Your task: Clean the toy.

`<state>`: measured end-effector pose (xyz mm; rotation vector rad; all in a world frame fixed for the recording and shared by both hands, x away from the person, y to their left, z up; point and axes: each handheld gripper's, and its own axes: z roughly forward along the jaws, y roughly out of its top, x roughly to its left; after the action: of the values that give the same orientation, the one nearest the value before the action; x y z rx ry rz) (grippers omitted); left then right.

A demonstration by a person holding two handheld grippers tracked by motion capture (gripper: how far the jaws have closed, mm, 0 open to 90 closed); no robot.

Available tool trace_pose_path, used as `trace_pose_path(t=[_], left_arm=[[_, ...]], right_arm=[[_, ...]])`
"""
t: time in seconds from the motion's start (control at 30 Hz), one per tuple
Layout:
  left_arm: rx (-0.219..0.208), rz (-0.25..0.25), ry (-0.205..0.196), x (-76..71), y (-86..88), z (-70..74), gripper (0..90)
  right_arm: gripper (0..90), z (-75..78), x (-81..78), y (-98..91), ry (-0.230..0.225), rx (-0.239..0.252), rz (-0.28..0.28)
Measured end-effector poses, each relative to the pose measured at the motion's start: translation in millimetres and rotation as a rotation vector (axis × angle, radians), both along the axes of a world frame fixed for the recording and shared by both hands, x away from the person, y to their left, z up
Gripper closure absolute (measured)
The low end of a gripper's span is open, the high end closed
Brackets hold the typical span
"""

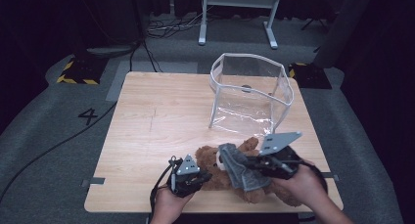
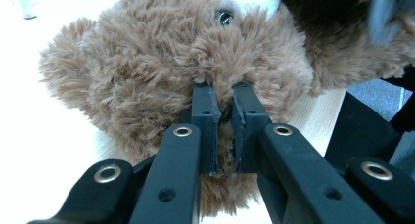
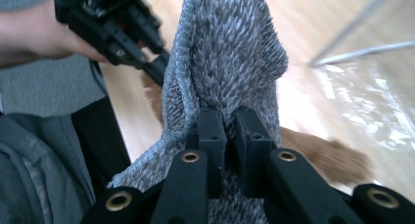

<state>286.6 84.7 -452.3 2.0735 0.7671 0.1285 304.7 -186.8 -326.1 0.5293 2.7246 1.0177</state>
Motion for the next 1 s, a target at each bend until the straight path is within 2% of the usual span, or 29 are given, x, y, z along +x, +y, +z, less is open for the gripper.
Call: trace_pose_path(t=[0.07, 0.13, 0.2, 0.27, 0.37, 0.5, 0.7, 0.9, 1.0], left_arm=[[-0.003, -0.006, -0.009, -1.7, -0.5, 2.2, 82.3], [-0.002, -0.019, -0.023, -4.5, -1.7, 6.9, 83.0], [-0.008, -0.021, -0.026, -5.9, -2.2, 9.2, 83.9], [-0.020, -0.026, -0.030, -5.7, -1.8, 9.7, 84.4], [-0.027, -0.023, -0.023, -5.2, -0.4, 9.5, 85.1], [-0.048, -0.030, -0.023, -5.1, 0.1, 10.6, 86.0], [-0.046, -0.042, -0.026, -4.9, -1.5, 12.6, 86.6], [-0.053, -0.034, -0.007, 1.1, 1.3, 9.0, 86.3], [-0.046, -0.018, -0.021, 1.3, 0.9, 7.3, 84.3]], right_arm=[[83.2, -10.7, -1.5, 15.1, -0.020, -0.049, 0.004], [83.2, -19.1, -2.9, 23.6, -0.017, -0.066, 0.014], [83.2, -27.4, -4.3, 27.0, -0.027, -0.099, 0.011], [83.2, -36.1, -3.8, 25.6, -0.017, -0.115, 0.004], [83.2, -46.8, -0.5, 15.5, 0.005, -0.115, -0.022], [83.3, -52.6, 3.6, 0.2, 0.030, -0.088, -0.048], [83.2, -48.1, 3.6, -19.4, 0.029, -0.064, -0.085], [83.2, -44.7, 1.0, -42.0, 0.019, -0.052, -0.140], [83.1, -45.4, -1.7, -54.9, 0.021, -0.049, -0.166]])
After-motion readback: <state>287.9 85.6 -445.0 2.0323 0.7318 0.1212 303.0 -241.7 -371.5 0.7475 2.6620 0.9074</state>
